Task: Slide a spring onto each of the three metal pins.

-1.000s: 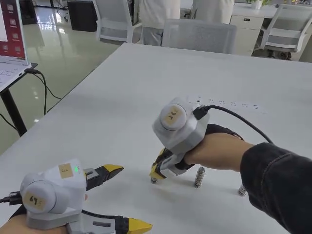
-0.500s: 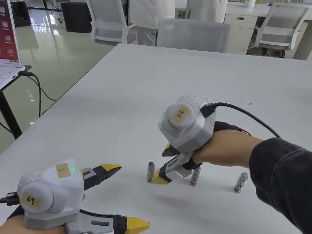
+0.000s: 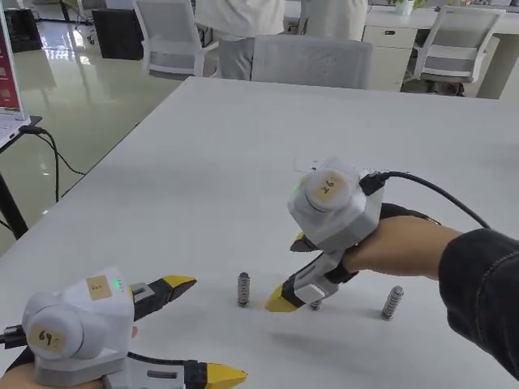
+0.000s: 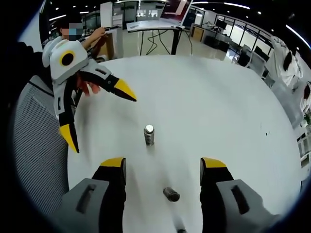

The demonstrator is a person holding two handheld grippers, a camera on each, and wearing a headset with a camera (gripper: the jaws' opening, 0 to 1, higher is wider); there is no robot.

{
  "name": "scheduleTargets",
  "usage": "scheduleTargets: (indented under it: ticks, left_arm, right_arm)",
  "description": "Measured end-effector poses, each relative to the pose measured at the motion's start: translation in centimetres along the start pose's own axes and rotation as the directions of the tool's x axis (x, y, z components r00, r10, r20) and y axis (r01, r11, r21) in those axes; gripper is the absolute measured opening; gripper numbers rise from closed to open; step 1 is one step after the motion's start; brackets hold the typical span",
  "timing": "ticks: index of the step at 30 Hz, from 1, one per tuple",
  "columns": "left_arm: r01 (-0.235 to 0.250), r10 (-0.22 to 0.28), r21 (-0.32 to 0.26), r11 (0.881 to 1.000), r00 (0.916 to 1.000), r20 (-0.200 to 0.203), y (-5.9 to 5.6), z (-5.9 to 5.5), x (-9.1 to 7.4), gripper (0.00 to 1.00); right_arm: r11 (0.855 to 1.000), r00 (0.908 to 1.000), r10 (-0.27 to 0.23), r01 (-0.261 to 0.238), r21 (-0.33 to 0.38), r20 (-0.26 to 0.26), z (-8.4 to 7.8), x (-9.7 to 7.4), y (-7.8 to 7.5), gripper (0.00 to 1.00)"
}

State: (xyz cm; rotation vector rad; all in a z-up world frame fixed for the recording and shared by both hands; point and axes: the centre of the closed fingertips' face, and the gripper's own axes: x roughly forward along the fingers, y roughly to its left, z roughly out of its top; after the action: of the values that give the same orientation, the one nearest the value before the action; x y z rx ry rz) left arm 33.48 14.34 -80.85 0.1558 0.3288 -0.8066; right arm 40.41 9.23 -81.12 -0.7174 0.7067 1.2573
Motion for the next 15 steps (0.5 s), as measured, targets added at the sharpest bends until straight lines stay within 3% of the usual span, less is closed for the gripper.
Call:
scheduleTargets:
  ticks: [15]
  left_arm:
    - [-0.002,0.002,-0.002,1.0,1.0,0.003,0.1,0.3,0.3,0.82]
  right_arm:
    - [0.994,0.9941,-0.076,0.07,0.084,0.077,-2.2,-2.6,-2.0,0.74]
